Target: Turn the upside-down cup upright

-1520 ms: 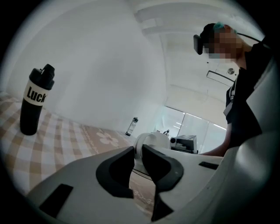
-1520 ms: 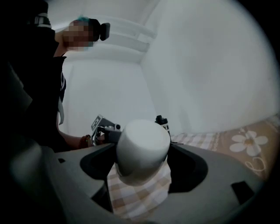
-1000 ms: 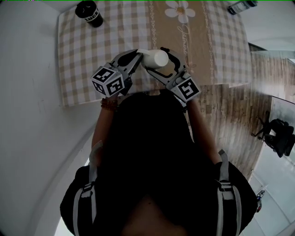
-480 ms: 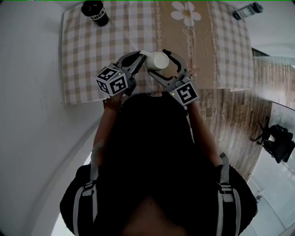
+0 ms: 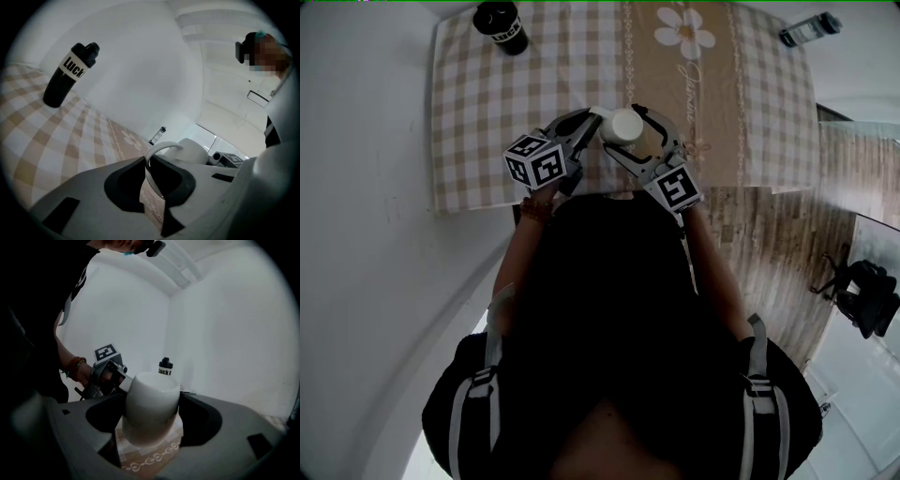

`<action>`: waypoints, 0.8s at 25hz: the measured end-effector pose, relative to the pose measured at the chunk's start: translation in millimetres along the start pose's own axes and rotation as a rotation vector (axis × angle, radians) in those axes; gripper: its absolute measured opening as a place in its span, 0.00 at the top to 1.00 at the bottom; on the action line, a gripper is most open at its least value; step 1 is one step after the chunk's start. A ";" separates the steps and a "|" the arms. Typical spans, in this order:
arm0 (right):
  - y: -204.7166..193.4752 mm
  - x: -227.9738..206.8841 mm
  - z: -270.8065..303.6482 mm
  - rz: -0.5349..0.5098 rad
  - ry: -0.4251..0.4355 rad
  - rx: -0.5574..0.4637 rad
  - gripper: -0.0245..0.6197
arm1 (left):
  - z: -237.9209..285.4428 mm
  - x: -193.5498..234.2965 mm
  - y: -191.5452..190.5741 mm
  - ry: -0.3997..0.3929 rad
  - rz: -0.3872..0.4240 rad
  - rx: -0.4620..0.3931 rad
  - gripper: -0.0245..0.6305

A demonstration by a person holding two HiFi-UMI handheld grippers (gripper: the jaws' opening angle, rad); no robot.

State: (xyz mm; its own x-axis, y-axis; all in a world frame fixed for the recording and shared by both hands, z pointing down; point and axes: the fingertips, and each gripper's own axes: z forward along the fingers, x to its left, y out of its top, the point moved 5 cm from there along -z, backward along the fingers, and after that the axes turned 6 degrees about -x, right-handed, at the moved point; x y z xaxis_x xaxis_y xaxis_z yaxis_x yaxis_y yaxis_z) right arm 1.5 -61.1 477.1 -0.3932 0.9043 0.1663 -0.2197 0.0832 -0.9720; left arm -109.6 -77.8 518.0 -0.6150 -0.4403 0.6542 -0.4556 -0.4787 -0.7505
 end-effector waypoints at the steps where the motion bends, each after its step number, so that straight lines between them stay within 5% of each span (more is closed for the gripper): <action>1: -3.4 0.4 1.3 -0.004 0.004 0.014 0.38 | 0.9 3.1 -3.1 0.010 -0.015 0.010 0.92; 20: -55.0 -0.6 11.9 -0.003 0.039 0.164 0.37 | 15.0 34.0 -38.8 0.129 -0.025 0.183 0.92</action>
State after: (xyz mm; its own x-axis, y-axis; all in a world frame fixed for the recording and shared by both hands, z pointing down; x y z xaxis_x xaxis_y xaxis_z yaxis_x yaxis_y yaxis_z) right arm 3.2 -71.2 532.4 -0.3583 0.9198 0.1601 -0.3650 0.0198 -0.9308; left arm -103.1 -85.5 570.8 -0.6874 -0.3313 0.6463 -0.3546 -0.6235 -0.6967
